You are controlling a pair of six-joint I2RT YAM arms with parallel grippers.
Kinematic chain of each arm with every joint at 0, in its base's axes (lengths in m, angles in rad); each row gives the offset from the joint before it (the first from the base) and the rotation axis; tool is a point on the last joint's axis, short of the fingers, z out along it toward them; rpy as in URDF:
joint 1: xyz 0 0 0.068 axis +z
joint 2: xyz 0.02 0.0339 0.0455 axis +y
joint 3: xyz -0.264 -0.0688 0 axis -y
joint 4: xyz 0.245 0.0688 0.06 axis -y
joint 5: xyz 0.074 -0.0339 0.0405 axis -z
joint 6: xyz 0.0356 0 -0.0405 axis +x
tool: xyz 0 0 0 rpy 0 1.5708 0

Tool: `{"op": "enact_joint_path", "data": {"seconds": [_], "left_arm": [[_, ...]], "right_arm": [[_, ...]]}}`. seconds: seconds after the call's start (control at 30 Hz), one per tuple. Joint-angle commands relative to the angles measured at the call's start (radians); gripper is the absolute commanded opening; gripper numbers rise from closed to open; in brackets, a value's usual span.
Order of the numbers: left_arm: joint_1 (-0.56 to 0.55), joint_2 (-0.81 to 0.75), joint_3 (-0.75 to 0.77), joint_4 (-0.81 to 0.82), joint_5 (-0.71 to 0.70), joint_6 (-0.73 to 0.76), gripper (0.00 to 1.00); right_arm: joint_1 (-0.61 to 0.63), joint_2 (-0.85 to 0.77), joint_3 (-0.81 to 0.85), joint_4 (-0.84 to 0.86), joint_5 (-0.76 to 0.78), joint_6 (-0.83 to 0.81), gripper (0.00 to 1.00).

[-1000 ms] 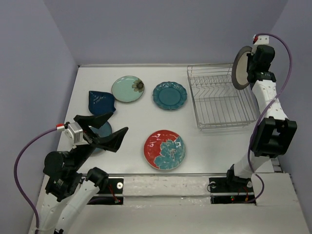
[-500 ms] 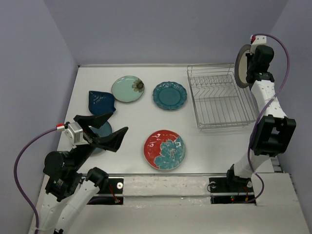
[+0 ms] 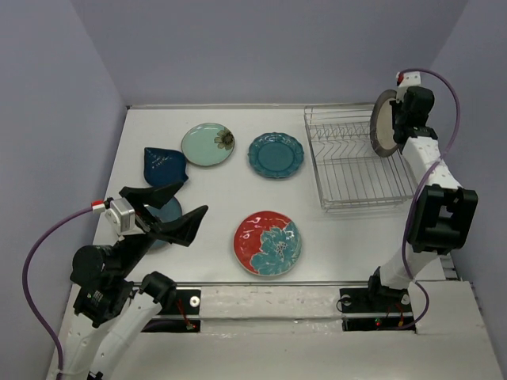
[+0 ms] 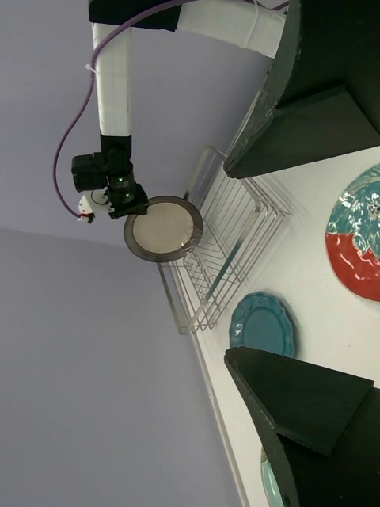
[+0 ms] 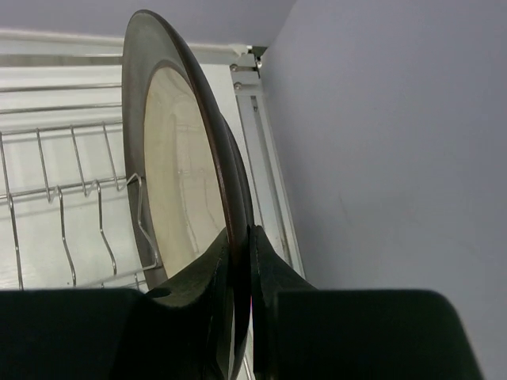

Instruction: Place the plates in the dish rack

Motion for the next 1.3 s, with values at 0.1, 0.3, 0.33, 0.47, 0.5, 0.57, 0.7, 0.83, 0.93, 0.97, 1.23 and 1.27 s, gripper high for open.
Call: {"op": "enact_joint_path", "data": {"seconds": [0.1, 0.3, 0.33, 0.47, 0.5, 0.57, 0.7, 0.83, 0.93, 0.97, 1.23, 1.27], "left_arm": [[-0.004, 0.004, 0.030, 0.033, -0.004, 0.007, 0.99], [-0.004, 0.007, 0.030, 0.033, -0.011, 0.006, 0.99], [-0.004, 0.007, 0.028, 0.033, -0.016, 0.004, 0.99], [-0.001, 0.013, 0.028, 0.031, -0.036, -0.004, 0.99], [-0.003, 0.013, 0.027, 0.031, -0.036, -0.005, 0.99], [-0.001, 0.016, 0.027, 0.031, -0.040, -0.005, 0.99], [0.001, 0.020, 0.025, 0.030, -0.062, -0.014, 0.99], [0.001, 0.028, 0.022, 0.030, -0.076, -0.019, 0.99], [0.002, 0.036, 0.022, 0.028, -0.080, -0.022, 0.99], [0.002, 0.036, 0.023, 0.028, -0.080, -0.022, 0.99], [0.004, 0.025, 0.022, 0.030, -0.086, -0.027, 0.99], [0.005, 0.024, 0.020, 0.031, -0.088, -0.025, 0.99]], "right_arm": [[0.021, -0.003, -0.063, 0.150, 0.020, 0.042, 0.08], [0.030, 0.003, -0.043, 0.152, 0.076, 0.094, 0.47], [0.030, 0.000, -0.031, 0.144, 0.077, 0.109, 0.55], [0.050, -0.027, 0.081, 0.058, 0.077, 0.254, 0.79], [0.050, -0.038, 0.095, 0.047, 0.076, 0.279, 0.82], [0.105, -0.060, 0.121, 0.020, 0.086, 0.325, 0.84], [0.281, -0.159, 0.088, 0.004, 0.146, 0.384, 0.84], [0.444, -0.291, -0.030, -0.032, 0.053, 0.503, 0.80], [0.571, -0.388, -0.130, -0.104, -0.122, 0.612, 0.69], [0.611, -0.408, -0.153, -0.127, -0.147, 0.640, 0.66], [1.028, -0.551, -0.409, -0.407, -0.213, 0.976, 0.62], [1.056, -0.566, -0.429, -0.437, -0.178, 1.015, 0.62]]}}
